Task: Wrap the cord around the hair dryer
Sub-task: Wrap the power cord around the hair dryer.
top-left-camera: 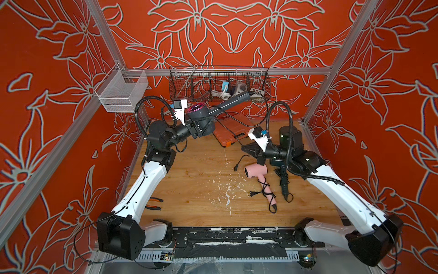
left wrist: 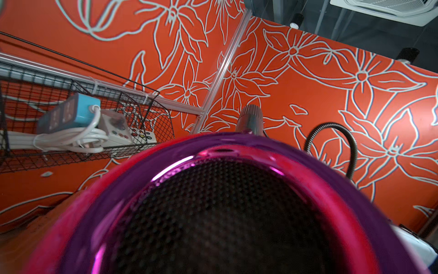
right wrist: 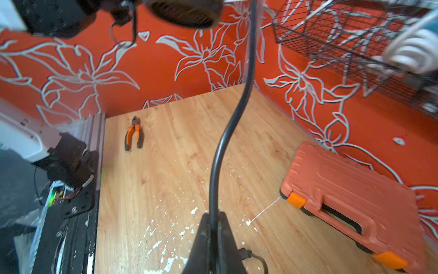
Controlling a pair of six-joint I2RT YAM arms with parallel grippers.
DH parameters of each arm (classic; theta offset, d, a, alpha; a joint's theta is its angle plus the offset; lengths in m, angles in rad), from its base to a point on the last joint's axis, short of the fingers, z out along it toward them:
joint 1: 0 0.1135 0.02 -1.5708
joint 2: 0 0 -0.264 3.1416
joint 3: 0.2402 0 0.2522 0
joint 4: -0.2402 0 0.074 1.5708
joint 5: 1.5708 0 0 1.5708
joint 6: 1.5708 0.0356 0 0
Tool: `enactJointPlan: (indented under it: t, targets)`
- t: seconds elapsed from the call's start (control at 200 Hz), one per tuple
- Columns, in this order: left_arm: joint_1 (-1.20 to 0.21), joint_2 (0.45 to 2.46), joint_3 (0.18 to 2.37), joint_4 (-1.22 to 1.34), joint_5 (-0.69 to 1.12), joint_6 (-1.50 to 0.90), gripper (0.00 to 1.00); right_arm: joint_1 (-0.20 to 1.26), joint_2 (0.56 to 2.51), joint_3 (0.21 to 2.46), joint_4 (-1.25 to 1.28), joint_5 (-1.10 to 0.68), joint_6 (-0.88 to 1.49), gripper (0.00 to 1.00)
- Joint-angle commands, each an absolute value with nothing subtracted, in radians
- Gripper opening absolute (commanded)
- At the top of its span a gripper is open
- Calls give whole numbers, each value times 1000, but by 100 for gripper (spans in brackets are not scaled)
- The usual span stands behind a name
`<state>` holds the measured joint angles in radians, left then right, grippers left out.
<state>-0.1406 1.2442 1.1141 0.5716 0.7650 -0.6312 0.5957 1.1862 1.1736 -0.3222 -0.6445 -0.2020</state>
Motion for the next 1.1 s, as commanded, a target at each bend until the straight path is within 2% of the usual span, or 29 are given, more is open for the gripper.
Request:
enactJointPlan:
  t: [0.0,0.405,1.096]
  targets:
    - [-118,1233,1164,675,700,-629,0,654,1168,1172,-408,-569,-287,0]
    - [-6,1244,1158,652,632,-583,0,779,1126,1098,-535,-470,-371,0]
    - [52,1294,1135,756,562,-658,0,999,1281,1157,-699,-346,-472,0]
